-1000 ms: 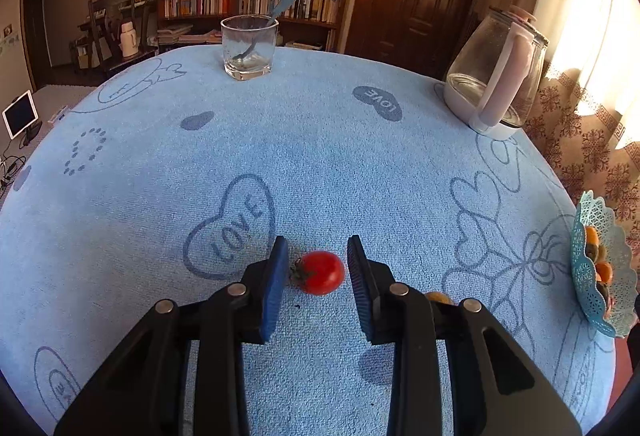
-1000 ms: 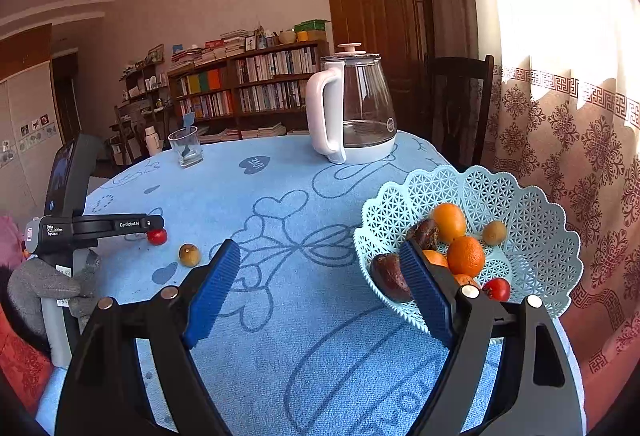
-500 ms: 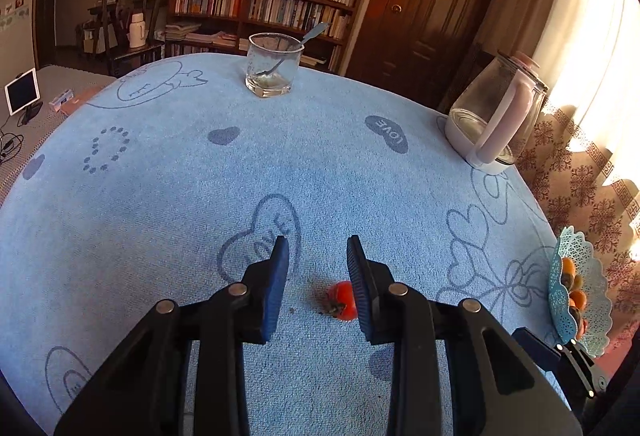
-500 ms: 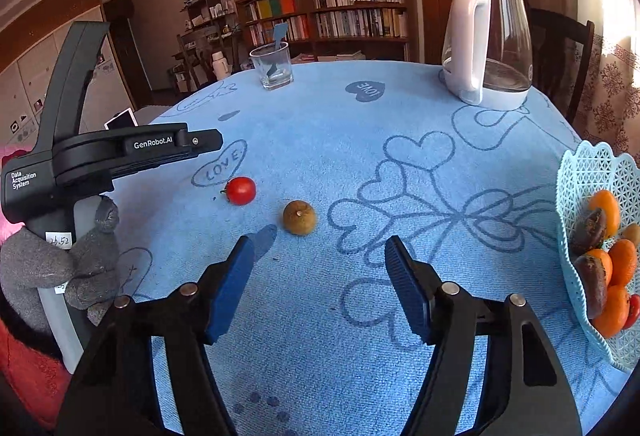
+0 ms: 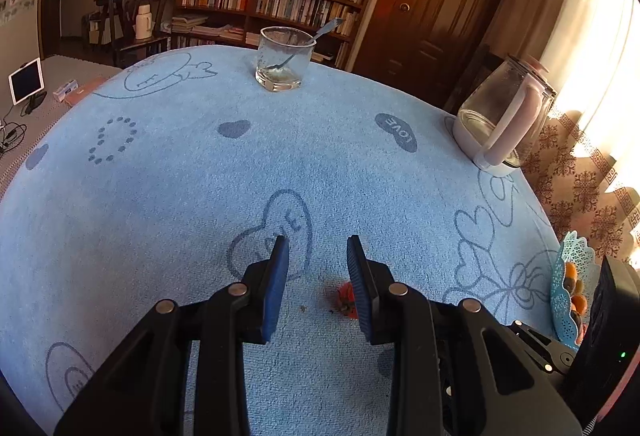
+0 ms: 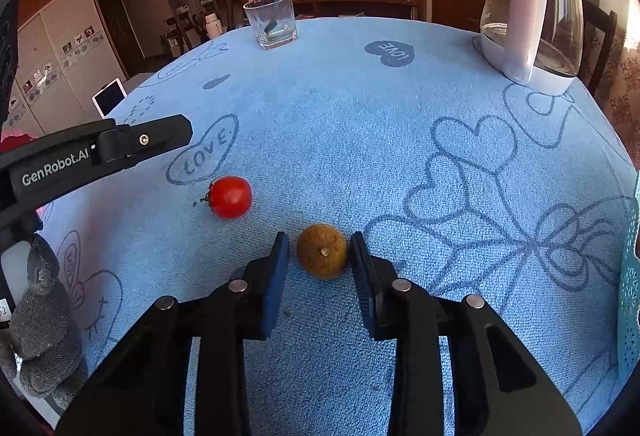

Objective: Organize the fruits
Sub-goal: 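Grasp the small brown kiwi-like fruit with the right gripper while the left holds the tomato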

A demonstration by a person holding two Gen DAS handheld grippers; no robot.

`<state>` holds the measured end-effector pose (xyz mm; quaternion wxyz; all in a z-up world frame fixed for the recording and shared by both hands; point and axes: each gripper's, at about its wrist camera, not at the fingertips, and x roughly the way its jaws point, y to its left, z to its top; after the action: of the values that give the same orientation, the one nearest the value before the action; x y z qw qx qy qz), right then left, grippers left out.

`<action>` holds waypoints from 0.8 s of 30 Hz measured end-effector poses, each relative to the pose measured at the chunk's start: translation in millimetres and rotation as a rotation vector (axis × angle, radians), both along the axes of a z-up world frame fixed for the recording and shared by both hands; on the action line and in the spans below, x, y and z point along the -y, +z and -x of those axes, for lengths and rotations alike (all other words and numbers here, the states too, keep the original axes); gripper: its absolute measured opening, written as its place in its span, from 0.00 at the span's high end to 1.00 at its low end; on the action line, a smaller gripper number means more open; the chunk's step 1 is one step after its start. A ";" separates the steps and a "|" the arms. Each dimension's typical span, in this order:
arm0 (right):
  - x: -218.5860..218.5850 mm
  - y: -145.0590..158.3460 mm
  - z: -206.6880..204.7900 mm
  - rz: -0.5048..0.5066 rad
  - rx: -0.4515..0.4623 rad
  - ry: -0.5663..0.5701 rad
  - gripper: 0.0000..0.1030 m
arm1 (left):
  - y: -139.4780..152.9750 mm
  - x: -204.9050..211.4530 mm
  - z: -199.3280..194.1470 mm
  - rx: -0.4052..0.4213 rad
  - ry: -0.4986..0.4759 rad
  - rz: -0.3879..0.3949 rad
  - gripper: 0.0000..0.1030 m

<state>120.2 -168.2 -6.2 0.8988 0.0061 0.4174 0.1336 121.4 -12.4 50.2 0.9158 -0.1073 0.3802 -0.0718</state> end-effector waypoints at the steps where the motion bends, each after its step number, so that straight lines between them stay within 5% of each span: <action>1: 0.7 0.3 0.9 -0.003 0.002 -0.001 0.75 | -0.2 0.3 -0.1 -0.001 -0.002 -0.001 0.70; 24: 34.3 23.9 36.9 -0.063 0.122 -0.091 0.75 | -27.9 35.9 -3.7 -0.063 -0.116 -0.054 0.63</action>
<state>83.3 -202.4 17.6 0.9272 0.0451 0.3566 0.1059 125.1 -48.3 22.3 0.9003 -0.0624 0.4163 -0.1110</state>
